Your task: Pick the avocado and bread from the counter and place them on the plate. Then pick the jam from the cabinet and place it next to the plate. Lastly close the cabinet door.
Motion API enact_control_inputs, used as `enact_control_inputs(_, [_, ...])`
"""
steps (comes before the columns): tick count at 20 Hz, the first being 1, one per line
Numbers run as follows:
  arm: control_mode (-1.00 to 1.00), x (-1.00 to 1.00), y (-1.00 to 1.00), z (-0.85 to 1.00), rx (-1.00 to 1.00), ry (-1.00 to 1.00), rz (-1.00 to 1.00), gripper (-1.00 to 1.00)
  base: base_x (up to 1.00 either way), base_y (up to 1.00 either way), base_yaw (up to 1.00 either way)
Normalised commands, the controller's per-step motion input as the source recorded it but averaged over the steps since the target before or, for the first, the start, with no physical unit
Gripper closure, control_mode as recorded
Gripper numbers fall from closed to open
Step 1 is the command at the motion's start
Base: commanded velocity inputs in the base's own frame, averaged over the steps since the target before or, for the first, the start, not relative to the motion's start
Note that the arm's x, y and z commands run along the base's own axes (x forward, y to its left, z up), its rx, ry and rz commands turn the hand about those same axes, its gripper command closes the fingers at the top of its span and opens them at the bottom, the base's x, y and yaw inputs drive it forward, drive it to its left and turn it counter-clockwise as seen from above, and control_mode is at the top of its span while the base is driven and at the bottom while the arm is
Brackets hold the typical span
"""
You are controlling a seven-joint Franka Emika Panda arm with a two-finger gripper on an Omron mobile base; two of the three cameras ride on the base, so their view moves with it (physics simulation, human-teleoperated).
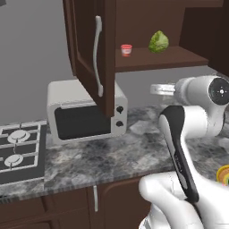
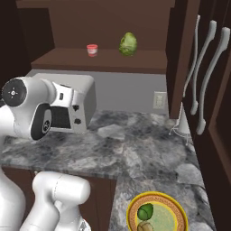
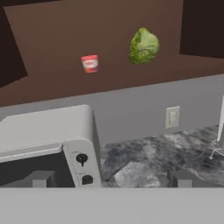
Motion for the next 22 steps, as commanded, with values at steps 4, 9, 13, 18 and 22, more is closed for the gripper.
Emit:
enact_control_inputs(4, [-1.00, 0.03, 0.00, 0.70, 0.00, 0.02, 0.01, -1.00, 0.00, 0.00, 0.00])
enact_control_inputs(9, [-1.00, 0.00, 0.00, 0.66, 0.00, 0.01, 0.00, -1.00, 0.00, 0.00, 0.00])
enact_control_inputs(13, [-1.00, 0.15, 0.00, 0.40, 0.00, 0.01, 0.00, -1.00, 0.00, 0.00, 0.00])
enact_control_inputs(18, [-1.00, 0.28, 0.00, 0.10, -0.04, 0.01, 0.00, -1.00, 0.00, 0.00, 0.00])
enact_control_inputs(22, [-1.00, 0.38, 0.03, 0.00, -0.09, 0.02, 0.00, -1.00, 0.00, 0.00, 0.00])
